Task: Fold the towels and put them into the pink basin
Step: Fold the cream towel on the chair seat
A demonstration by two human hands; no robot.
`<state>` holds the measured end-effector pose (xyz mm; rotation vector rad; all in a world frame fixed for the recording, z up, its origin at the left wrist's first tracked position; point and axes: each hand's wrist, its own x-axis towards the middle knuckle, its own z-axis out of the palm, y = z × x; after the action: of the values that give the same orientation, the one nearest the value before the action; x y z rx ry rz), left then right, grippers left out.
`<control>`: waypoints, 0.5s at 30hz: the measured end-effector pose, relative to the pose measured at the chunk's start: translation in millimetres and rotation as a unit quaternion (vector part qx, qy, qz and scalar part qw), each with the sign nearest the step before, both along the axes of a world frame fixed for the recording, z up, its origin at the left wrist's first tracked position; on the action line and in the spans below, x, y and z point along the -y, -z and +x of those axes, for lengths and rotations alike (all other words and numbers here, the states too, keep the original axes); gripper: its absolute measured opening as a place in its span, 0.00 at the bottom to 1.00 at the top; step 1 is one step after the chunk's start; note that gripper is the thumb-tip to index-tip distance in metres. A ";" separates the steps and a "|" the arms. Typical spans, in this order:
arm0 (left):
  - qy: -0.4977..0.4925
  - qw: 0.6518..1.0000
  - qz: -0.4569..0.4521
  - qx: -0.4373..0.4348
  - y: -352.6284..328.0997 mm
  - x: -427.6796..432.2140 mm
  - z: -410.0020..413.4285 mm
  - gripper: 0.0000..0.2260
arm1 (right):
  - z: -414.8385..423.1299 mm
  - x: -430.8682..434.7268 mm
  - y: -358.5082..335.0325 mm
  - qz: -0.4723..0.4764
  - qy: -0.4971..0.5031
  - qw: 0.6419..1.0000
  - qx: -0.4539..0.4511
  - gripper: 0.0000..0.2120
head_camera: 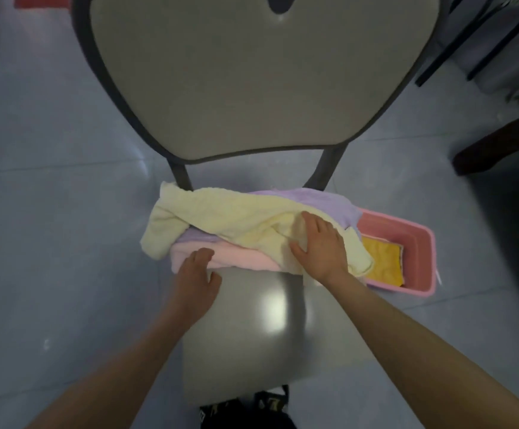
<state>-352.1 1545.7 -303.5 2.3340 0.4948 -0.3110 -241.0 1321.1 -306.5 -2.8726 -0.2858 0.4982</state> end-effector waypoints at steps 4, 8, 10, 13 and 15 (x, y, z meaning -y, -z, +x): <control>-0.111 0.987 -0.111 -0.025 1.6 8.8 17.6 0.12 | 20.1 -10.8 7.2 -0.102 0.014 0.994 0.038 0.26; -0.237 0.886 -0.394 -0.060 -13.8 21.2 35.0 0.07 | 27.7 -21.8 -14.9 0.021 0.039 0.988 0.145 0.11; -0.275 0.791 -0.540 -0.082 -31.1 24.6 41.9 0.11 | 0.1 -30.6 -54.9 0.189 -0.032 0.960 0.203 0.11; -0.328 0.735 -0.589 -0.082 -47.6 32.6 44.8 0.22 | -59.9 -34.3 -109.9 0.280 -0.251 0.922 0.092 0.09; -0.323 0.717 -0.616 -0.041 -61.9 32.9 40.9 0.28 | -77.1 -24.6 -111.7 0.261 -0.298 0.918 -0.005 0.10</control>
<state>-311.2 1512.8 -241.5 0.7617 0.7808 -0.2648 -318.1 1345.7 -194.8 -2.2221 -1.1225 0.4425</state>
